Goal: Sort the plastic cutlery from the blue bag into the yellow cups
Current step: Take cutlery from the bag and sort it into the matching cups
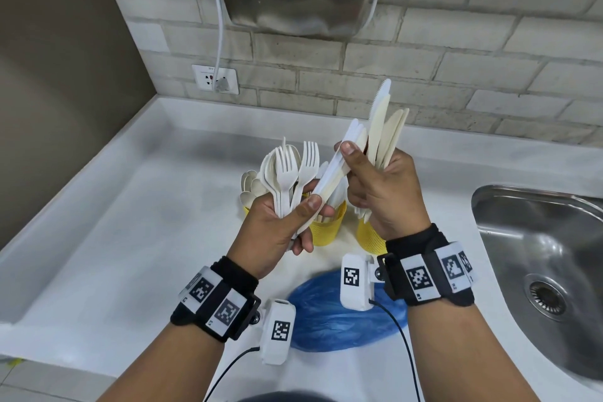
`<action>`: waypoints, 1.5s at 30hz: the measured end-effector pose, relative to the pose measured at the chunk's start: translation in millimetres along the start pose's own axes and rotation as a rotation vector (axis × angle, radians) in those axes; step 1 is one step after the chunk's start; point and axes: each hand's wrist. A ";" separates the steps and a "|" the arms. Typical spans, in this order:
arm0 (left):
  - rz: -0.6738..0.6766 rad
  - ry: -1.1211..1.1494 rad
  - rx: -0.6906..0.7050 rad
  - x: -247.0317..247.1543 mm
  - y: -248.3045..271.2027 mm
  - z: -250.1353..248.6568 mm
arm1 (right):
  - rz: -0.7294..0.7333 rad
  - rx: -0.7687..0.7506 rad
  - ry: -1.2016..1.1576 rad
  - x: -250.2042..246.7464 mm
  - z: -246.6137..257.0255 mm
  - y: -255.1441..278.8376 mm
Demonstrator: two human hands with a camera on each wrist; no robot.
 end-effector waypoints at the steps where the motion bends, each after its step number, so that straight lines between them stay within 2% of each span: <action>1: -0.001 -0.001 0.006 -0.1 0.1 -0.6 | 0.021 0.001 -0.016 0.2 1.0 1.1; 4: -0.003 -0.002 0.016 0.4 0.9 -3.0 | 0.071 -0.007 -0.032 3.0 7.0 5.7; 10: -0.066 -0.110 0.068 1.9 -1.0 -6.0 | -0.012 0.005 -0.093 9.1 9.3 10.8; 15: -0.093 -0.202 0.087 0.5 -1.9 -3.1 | 0.038 0.055 -0.088 9.3 -2.4 12.8; 18: -0.094 -0.211 0.094 1.8 -2.6 -2.6 | 0.015 0.060 -0.155 15.7 -6.1 13.3; 21: -0.116 -0.257 0.101 1.3 -4.0 -0.9 | -0.058 0.030 -0.133 19.7 -12.9 11.3; 25: -0.092 -0.267 0.122 2.8 -1.7 -1.6 | -0.271 0.014 -0.113 18.1 -18.4 1.8; 31: -0.074 -0.315 0.203 5.0 1.6 -4.7 | -0.372 0.074 -0.590 10.4 -2.6 -4.1; 36: -0.106 -0.352 0.201 3.1 1.1 -6.3 | -0.596 0.000 -0.669 -8.5 2.8 -10.1; 39: -0.146 -0.406 0.225 1.3 -0.6 -5.7 | -0.549 -0.080 -0.544 -8.9 14.8 -6.1; 42: -0.214 -0.436 0.222 -0.2 -4.3 -4.2 | -0.397 -0.138 -0.319 2.4 28.6 3.5; 45: -0.264 -0.480 0.192 -2.1 -6.8 -2.2 | -0.228 -0.118 -0.069 12.1 33.6 11.7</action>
Point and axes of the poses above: each hand's wrist, its own y-axis away from the middle knuckle, its own x-axis out of the palm, z = x × y, and after that the axes turned 1 degree about z, right-handed
